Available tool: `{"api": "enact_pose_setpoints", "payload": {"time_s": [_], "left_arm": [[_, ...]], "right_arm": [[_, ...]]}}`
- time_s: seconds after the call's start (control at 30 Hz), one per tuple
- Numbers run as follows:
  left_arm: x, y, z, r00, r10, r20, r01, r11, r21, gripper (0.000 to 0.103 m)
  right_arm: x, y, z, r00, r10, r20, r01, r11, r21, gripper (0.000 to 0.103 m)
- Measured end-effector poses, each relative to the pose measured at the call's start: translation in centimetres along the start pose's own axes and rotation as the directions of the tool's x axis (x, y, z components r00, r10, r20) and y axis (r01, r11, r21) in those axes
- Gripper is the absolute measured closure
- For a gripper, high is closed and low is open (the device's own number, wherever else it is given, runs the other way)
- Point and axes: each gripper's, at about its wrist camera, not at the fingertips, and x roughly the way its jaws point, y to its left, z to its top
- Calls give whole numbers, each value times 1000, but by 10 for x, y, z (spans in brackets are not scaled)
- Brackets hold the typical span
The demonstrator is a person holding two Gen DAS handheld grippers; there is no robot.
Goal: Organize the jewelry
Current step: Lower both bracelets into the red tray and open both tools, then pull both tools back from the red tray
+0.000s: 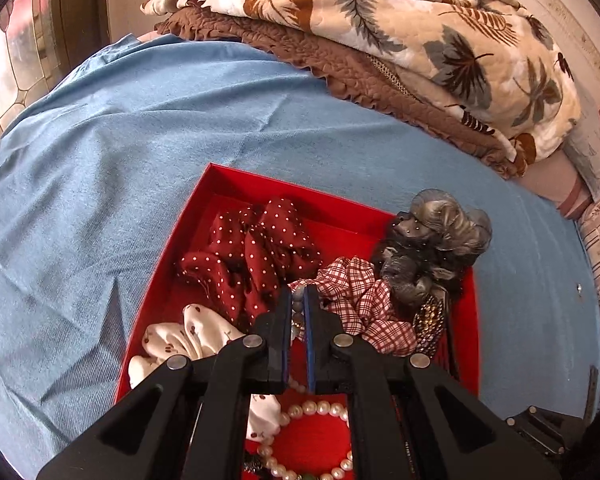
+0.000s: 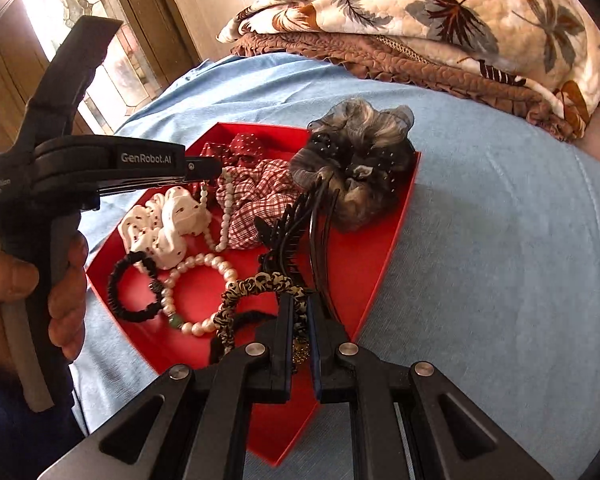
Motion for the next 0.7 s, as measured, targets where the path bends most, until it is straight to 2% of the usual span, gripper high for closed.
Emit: {"api": "enact_pose_setpoints", "payload": {"time_s": [0.13, 0.43, 0.47, 0.5, 0.53, 0.57, 0.6, 0.63, 0.7], "left_arm": [[5, -5, 1, 1000, -2, -4, 2, 1000, 16, 98], [-19, -12, -10, 999, -21, 31, 20, 999, 37, 97], [-23, -13, -11, 999, -20, 37, 19, 999, 39, 94], [-29, -12, -12, 999, -17, 46, 15, 999, 39, 87], [-35, -12, -13, 998, -13, 58, 11, 999, 38, 81], [-41, -11, -15, 997, -7, 77, 5, 999, 35, 69], [-47, -11, -16, 995, -1, 95, -2, 999, 32, 62], [-53, -10, -17, 994, 5, 112, -8, 1000, 30, 61], [-68, -9, -21, 990, 15, 143, -20, 999, 34, 61]], "right_arm": [[3, 0, 6, 999, -32, 7, 32, 999, -16, 95], [6, 13, 1, 1000, -18, -15, 17, 999, -48, 95], [6, 14, 1, 1000, -22, -13, 22, 999, -48, 95], [6, 14, 2, 1000, -22, -12, 22, 999, -46, 95], [5, 14, 2, 1000, -18, -12, 17, 999, -41, 93], [3, 14, 2, 1000, -12, -9, 12, 999, -36, 91], [0, 14, 2, 1000, -16, -1, 16, 999, -36, 83], [-4, 15, 2, 1000, -20, 10, 20, 999, -37, 73], [-12, 15, 3, 999, -21, 33, 22, 999, -33, 63]]}}
